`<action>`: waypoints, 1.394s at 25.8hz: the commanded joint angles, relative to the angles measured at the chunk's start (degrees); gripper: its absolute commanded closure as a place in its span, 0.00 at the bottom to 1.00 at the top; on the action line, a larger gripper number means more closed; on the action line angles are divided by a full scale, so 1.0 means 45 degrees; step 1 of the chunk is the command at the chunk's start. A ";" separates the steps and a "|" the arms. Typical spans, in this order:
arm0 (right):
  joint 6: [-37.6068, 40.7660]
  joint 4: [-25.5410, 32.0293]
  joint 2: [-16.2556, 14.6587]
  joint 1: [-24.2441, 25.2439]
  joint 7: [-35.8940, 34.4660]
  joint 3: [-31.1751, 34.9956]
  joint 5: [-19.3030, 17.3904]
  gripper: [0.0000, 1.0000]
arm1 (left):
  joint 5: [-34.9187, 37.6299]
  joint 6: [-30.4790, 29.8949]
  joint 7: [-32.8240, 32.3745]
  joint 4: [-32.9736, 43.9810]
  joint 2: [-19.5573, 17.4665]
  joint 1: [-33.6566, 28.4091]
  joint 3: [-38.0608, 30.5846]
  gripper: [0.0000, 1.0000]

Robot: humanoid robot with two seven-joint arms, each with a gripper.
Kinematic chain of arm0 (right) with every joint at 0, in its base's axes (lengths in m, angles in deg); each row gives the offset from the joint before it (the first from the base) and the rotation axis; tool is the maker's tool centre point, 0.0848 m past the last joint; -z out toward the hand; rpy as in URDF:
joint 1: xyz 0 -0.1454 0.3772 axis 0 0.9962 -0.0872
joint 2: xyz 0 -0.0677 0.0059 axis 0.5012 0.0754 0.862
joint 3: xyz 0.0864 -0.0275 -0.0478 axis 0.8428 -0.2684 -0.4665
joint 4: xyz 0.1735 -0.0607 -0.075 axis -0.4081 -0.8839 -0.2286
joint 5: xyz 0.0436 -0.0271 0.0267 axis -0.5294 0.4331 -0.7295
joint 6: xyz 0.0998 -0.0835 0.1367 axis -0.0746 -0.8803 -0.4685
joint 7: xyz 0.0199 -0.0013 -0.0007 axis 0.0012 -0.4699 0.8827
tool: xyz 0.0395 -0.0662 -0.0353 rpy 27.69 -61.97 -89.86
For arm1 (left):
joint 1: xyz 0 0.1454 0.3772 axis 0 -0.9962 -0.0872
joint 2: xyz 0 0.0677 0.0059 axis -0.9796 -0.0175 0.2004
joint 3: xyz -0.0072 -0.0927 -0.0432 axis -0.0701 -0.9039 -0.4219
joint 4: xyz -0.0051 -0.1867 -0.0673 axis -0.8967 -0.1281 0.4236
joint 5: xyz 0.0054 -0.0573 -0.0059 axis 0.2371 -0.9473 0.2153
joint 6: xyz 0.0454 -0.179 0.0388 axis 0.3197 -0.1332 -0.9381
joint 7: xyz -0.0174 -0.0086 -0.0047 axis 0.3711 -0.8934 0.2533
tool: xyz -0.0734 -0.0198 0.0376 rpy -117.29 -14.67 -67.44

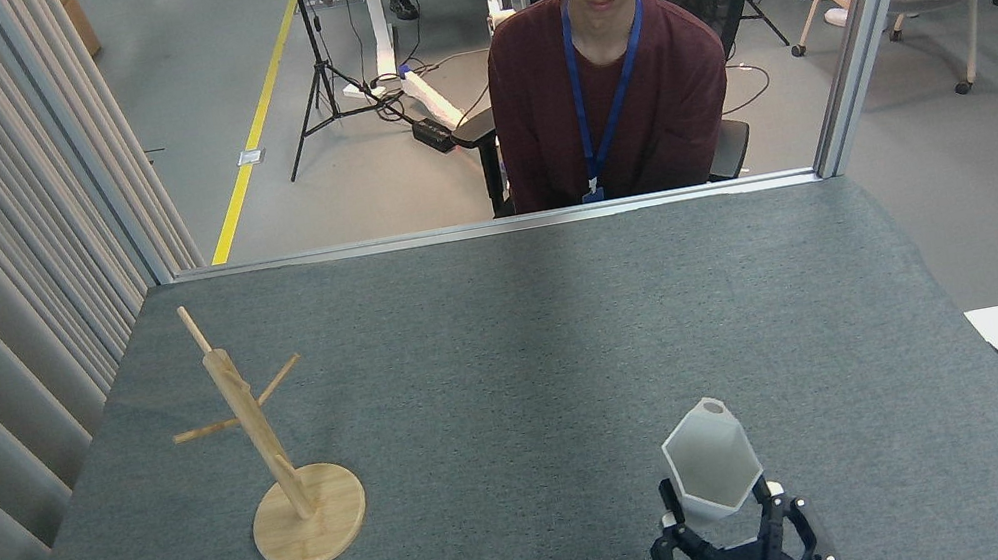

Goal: Hang cup on storage rack
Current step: 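Lift the white cup with the right gripper and carry it toward the center, then bring the left gripper to the cup and grasp it beside the right gripper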

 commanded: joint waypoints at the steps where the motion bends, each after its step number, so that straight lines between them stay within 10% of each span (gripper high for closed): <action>1: -0.0363 0.0134 0.0071 0.0365 -0.0106 -0.1359 0.0482 0.56 | 0.0103 0.0049 -0.0088 -0.0079 0.0062 0.0145 0.0183 0.00; 36: -0.1945 -0.0120 -0.0261 0.1049 -0.0594 -0.4953 0.1556 0.55 | 0.0787 -0.0068 -0.0850 0.0174 0.0453 0.1161 0.0691 0.00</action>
